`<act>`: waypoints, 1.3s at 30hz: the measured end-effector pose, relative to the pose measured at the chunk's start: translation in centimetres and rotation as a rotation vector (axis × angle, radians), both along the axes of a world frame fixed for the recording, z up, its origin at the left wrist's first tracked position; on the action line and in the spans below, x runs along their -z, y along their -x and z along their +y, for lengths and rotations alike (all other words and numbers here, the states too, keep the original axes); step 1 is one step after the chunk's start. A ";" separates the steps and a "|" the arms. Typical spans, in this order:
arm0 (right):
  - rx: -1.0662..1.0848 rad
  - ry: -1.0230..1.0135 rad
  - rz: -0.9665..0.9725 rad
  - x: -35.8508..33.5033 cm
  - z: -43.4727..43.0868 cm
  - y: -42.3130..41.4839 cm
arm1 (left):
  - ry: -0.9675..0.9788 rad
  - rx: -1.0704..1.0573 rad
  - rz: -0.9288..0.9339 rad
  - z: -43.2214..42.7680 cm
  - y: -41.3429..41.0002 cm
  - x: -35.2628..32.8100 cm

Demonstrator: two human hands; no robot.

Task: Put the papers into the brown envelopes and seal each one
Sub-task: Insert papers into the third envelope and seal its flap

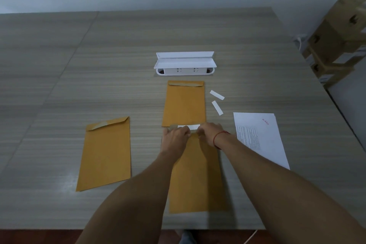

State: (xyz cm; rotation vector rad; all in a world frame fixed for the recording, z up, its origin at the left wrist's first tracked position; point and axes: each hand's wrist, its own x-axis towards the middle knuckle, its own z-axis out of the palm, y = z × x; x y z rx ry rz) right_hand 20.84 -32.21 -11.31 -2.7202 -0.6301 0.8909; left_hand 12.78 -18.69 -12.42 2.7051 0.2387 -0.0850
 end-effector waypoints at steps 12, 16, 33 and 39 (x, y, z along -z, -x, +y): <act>0.554 -0.244 -0.006 1.4 -0.2 2.0 | -0.075 -0.099 0.125 1.4 2.2 1.9; 0.641 -0.339 0.011 2.0 0.1 1.9 | -0.064 -0.080 0.189 1.6 2.5 2.6; 0.787 -0.388 -0.020 2.2 2.6 2.0 | -0.059 -0.097 0.205 1.8 2.1 2.4; 0.849 -0.359 -0.009 1.2 3.4 1.8 | -0.074 -0.095 0.228 1.8 1.9 2.1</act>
